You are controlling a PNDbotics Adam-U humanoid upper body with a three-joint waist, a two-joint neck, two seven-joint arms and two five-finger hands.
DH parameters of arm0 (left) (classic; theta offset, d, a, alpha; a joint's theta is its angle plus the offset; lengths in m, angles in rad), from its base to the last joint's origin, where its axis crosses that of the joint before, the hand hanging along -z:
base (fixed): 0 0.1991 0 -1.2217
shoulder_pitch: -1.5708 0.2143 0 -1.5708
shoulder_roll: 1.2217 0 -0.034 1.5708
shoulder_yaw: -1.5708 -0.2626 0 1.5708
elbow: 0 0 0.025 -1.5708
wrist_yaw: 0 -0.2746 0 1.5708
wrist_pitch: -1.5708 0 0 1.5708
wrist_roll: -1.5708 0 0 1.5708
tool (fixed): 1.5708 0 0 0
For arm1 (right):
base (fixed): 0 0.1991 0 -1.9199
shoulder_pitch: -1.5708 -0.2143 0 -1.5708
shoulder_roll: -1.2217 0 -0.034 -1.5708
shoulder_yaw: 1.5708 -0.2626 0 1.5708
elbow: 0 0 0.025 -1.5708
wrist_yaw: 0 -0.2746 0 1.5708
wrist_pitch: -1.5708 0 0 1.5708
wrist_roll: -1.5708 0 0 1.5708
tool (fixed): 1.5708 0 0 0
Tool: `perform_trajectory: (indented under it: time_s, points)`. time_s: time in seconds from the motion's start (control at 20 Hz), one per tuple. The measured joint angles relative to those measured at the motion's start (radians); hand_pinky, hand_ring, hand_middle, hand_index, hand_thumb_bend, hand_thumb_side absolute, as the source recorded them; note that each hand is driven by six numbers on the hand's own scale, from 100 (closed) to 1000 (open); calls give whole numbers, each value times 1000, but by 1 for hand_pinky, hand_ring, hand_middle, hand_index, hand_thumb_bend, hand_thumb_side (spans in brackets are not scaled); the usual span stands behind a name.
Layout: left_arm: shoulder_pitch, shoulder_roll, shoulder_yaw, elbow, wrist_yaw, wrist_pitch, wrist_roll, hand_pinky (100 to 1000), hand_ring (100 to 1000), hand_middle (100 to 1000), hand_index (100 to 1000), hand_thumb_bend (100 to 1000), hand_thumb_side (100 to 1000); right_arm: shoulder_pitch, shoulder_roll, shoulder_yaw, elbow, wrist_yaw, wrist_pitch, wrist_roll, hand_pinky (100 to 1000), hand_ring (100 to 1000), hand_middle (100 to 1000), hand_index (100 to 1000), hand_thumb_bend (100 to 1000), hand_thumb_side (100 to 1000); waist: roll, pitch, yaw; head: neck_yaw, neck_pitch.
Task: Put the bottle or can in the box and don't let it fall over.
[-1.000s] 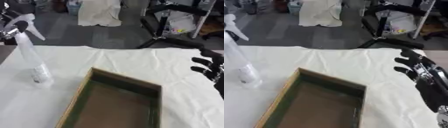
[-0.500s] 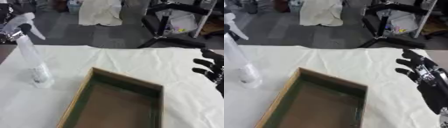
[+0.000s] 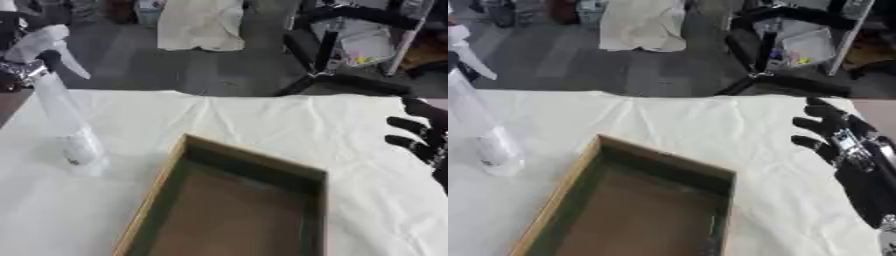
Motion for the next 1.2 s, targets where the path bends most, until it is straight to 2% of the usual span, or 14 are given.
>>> perform_trajectory:
  time_s: [0.25,0.35,0.6,0.75,0.85,1.2]
  points:
    - [1,0,0,0,27,11,6,742,739,844,806,100,498,0,0,-1,0,3,0,2,825,889,984,782,100,563,0,0,2,0,0]
    - [1,0,0,0,34,13,8,736,732,838,798,100,488,0,0,-2,0,4,0,3,825,889,984,782,100,561,-1,0,2,0,0]
    - [2,0,0,0,37,17,13,718,678,812,774,100,387,0,0,-5,0,4,0,4,826,890,984,782,100,561,-4,0,3,1,0]
    - [3,0,0,2,37,18,15,714,663,799,763,100,378,0,0,-5,0,4,-1,4,826,890,984,783,100,562,-4,3,3,4,-1]
    - [3,0,0,5,37,17,18,712,655,794,758,100,340,0,0,-5,0,4,-1,4,827,890,984,783,100,562,-5,3,3,4,-1]
    - [4,0,0,6,34,14,27,689,614,757,721,100,366,0,0,-6,0,4,-1,3,828,890,985,783,100,564,-6,5,5,4,-1]
